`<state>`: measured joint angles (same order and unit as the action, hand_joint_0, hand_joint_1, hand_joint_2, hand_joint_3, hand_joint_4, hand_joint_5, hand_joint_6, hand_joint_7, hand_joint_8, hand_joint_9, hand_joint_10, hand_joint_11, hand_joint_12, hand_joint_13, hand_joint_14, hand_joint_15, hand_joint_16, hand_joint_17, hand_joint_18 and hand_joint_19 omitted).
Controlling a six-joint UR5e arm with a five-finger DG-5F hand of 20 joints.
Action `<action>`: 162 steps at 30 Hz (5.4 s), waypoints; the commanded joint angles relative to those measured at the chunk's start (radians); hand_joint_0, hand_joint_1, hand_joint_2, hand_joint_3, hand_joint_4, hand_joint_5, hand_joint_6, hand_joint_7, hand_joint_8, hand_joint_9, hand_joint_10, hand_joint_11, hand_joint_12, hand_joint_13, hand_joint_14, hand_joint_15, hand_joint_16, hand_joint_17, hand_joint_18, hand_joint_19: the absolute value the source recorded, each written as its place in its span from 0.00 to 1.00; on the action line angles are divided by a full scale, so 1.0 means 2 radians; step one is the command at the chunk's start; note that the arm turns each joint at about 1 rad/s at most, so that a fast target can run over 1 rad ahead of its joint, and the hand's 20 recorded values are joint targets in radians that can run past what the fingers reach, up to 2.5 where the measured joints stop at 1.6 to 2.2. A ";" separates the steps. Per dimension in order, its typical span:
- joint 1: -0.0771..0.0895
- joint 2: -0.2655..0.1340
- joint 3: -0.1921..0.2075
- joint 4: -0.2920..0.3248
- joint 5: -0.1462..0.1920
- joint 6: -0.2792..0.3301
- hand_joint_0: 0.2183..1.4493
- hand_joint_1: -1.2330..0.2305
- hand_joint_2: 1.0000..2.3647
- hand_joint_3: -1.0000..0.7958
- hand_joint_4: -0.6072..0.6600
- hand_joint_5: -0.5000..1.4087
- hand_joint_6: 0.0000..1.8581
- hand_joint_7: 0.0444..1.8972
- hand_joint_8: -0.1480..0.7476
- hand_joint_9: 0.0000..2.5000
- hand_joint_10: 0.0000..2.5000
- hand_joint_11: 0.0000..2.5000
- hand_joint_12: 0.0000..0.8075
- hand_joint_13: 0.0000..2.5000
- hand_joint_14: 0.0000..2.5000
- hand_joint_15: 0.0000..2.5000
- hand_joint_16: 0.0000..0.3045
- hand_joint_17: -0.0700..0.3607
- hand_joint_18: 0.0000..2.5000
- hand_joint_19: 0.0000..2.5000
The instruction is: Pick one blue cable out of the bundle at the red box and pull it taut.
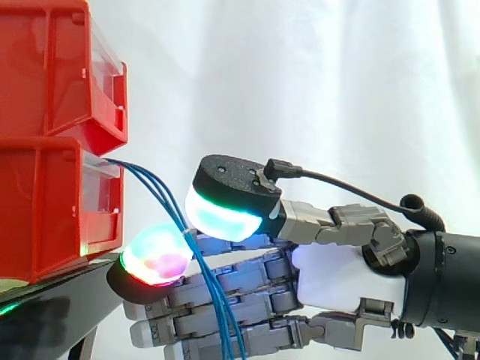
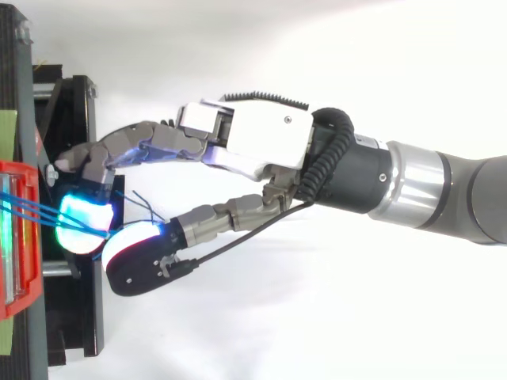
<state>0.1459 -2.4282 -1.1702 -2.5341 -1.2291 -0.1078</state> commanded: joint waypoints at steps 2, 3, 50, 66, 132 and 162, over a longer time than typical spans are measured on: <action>0.001 0.000 0.000 0.000 -0.004 -0.003 0.31 0.35 0.01 0.39 0.65 0.17 0.45 0.42 0.48 0.14 0.00 0.02 0.40 0.10 0.00 0.04 0.17 0.44 0.07 0.04; 0.001 0.000 0.000 0.000 -0.004 -0.003 0.32 0.35 0.01 0.39 0.65 0.17 0.45 0.42 0.48 0.14 0.00 0.02 0.40 0.10 0.00 0.04 0.17 0.44 0.07 0.04; -0.003 0.001 0.000 -0.005 -0.011 -0.001 0.31 0.36 0.01 0.50 0.64 0.17 0.49 0.40 0.53 0.17 0.00 0.05 0.44 0.12 0.00 0.05 0.19 0.47 0.10 0.03; -0.004 0.011 0.001 -0.014 -0.030 0.000 0.33 0.30 0.00 0.55 0.55 0.18 0.49 0.41 0.55 0.20 0.00 0.07 0.46 0.15 0.00 0.05 0.20 0.48 0.13 0.02; -0.019 0.054 0.052 -0.250 -0.044 0.038 0.36 0.27 0.01 0.44 0.58 0.17 0.48 0.39 0.55 0.34 0.00 0.38 0.42 0.14 0.00 0.06 0.17 0.44 0.12 0.03; -0.019 0.054 0.052 -0.251 -0.043 0.038 0.31 0.37 0.01 0.39 0.60 0.17 0.49 0.44 0.56 0.33 0.00 0.35 0.41 0.15 0.00 0.07 0.17 0.44 0.12 0.05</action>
<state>0.1075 -2.3194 -1.0661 -3.0358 -1.3146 -0.0322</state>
